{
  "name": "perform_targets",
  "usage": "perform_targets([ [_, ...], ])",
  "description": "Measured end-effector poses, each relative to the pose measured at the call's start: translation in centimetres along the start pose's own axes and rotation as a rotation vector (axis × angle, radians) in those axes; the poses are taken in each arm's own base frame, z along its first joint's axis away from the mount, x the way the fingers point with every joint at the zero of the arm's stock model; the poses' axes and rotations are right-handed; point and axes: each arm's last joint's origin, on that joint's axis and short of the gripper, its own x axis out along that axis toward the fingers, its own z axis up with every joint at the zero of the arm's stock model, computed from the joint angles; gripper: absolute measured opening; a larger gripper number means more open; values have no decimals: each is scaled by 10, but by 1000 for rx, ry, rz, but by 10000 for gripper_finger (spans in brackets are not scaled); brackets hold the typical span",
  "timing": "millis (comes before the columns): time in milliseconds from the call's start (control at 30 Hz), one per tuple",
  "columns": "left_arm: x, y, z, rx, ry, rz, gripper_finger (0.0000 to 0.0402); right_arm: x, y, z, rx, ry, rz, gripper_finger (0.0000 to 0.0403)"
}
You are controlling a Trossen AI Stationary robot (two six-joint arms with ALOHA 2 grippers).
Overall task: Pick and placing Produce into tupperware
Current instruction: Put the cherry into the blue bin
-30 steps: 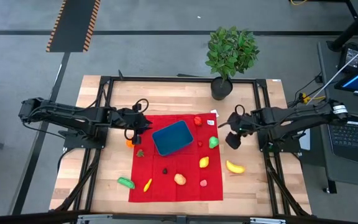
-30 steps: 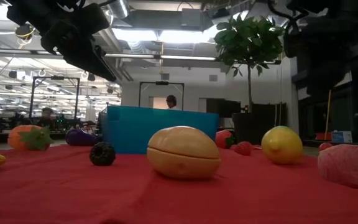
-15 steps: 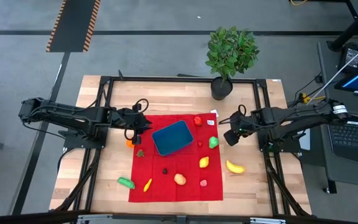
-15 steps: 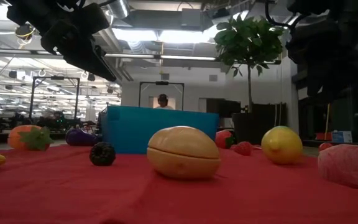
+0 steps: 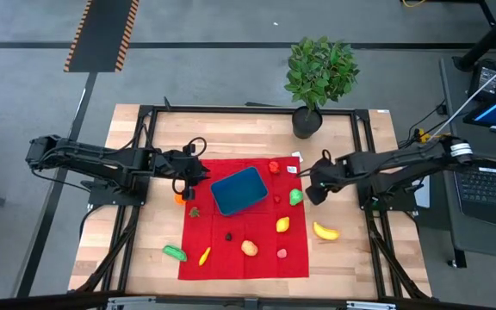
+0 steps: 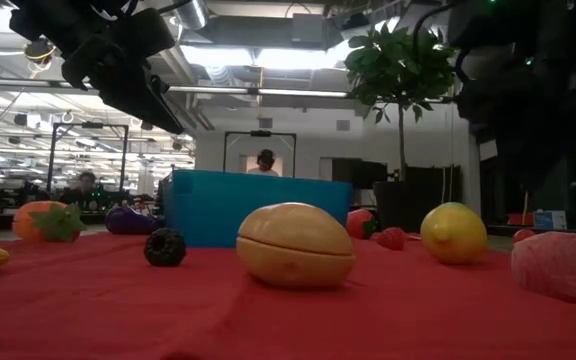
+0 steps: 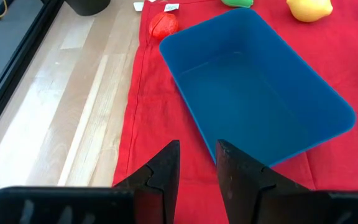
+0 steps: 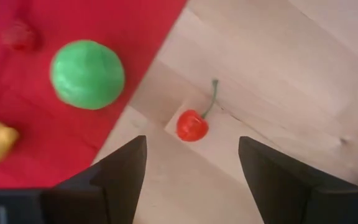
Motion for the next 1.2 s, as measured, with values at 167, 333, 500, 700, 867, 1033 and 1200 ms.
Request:
perform_targets([
  [167,0,0,0,0,0,0,96,11,4,1,0,32,-49,256],
  [333,0,0,0,0,0,0,96,20,7,1,21,56,-82,256],
  [500,0,0,0,1,2,0,96,29,11,3,21,64,-94,256],
  [700,0,0,-1,3,13,-1,96,40,14,3,27,109,-123,256],
  [867,0,0,-3,6,27,-2,96,47,15,3,47,125,-153,256],
  [1033,0,0,-3,5,27,-2,96,52,18,4,48,118,-140,256],
  [1200,0,0,-3,5,26,-2,96,55,20,5,65,115,-136,256],
])
